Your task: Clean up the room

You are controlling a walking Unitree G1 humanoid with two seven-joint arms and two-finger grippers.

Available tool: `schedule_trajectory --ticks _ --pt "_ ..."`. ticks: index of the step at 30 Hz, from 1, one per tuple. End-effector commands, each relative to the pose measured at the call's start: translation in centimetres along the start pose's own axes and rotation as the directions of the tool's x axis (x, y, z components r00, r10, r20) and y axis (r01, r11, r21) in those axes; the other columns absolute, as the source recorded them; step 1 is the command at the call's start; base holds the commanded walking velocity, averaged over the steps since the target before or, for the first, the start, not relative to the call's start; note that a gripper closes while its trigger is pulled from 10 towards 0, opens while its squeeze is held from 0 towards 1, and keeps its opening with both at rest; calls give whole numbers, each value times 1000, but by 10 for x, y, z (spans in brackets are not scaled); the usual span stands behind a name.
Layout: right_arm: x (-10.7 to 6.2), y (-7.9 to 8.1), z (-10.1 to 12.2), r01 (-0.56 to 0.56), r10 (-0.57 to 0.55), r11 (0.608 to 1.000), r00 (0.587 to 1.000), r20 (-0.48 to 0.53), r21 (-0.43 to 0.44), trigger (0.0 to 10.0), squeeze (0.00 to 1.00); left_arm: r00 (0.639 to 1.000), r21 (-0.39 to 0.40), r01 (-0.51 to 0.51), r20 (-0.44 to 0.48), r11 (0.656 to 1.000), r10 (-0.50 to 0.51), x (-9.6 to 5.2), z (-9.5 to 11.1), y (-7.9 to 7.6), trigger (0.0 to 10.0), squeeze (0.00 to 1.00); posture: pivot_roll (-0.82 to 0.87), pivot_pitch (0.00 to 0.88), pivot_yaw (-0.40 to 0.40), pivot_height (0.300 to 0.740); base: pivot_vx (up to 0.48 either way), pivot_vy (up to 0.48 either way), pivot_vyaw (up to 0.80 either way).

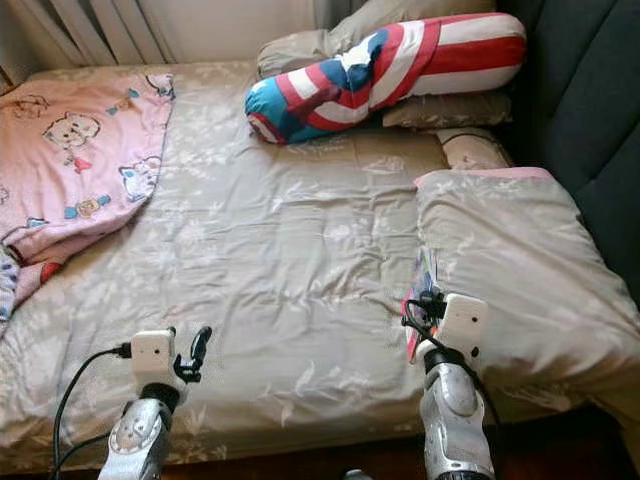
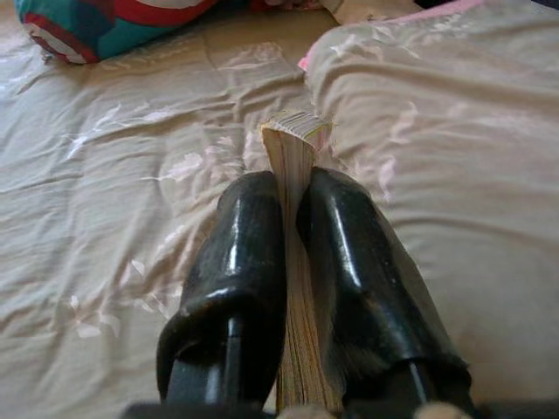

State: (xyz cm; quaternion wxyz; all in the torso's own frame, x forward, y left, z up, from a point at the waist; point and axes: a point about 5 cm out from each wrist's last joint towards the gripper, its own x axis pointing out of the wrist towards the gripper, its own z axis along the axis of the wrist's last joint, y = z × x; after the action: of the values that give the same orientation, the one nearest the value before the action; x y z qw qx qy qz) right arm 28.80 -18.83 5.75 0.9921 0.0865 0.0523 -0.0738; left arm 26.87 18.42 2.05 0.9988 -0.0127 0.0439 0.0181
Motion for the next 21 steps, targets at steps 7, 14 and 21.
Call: schedule_trajectory --ticks 7,14,21 --pt "1 3 2 -12 12 1000 1000 16 2 10000 0 1000 2 -12 -12 1000 12 -3 -3 4 10000 0 -11 182 19 740 285 0 0" --pt "1 4 1 -12 12 1000 1000 14 3 10000 0 1000 -3 -9 -9 1000 9 -3 -3 3 10000 0 -10 180 18 740 40 0 0" --pt "0 6 -2 -13 13 1000 1000 5 15 10000 0 1000 -2 -8 -10 1000 8 -4 -3 3 10000 0 -8 174 18 740 0 0 0"
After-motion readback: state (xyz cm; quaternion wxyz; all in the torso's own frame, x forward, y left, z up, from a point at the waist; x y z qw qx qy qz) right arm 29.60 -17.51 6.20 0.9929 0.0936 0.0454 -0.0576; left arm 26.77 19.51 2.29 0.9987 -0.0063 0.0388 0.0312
